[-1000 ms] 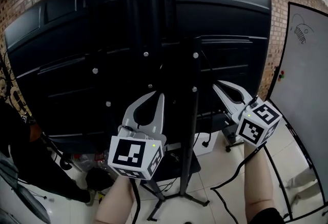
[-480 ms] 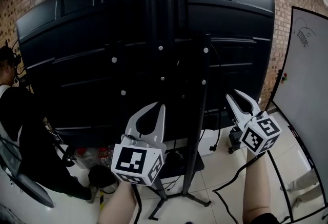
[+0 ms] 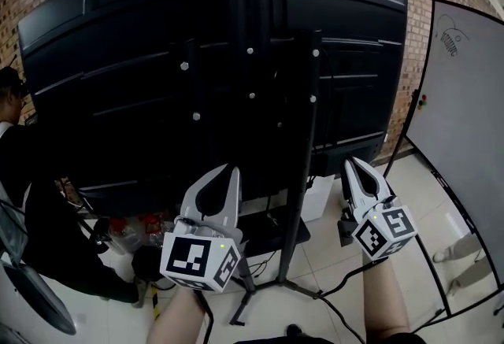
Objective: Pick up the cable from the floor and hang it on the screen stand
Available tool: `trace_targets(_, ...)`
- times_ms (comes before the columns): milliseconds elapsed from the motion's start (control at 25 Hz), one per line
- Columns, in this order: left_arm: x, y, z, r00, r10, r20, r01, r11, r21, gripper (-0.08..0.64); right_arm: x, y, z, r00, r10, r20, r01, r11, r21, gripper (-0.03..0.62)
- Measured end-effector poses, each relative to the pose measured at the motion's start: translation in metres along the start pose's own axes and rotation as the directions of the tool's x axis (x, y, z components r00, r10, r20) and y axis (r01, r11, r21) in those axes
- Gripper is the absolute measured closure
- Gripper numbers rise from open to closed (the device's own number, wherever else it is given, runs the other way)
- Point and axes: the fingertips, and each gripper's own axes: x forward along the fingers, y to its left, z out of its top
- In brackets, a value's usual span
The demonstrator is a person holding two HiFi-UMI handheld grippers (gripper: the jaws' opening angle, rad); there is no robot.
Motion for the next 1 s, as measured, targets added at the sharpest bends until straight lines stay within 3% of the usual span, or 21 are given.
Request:
trace_targets(640,-0.145,0.032,-0.054,0.982,-0.082,-0.169,0.070,0.995,-0.076,0.555,-0.057,0.190,-0.045,0.995,0.099,-0.033,-0.100,0.994,-0.036,0.577)
trace_targets(1000,-0.200,0.017,-0.097,0.964,-0.136,-0.230,0.098,0.980,-0.172,0.555,-0.092,0.237,-0.093,0.987,0.107,-0.122,-0.105,0.994,0.027,0.583)
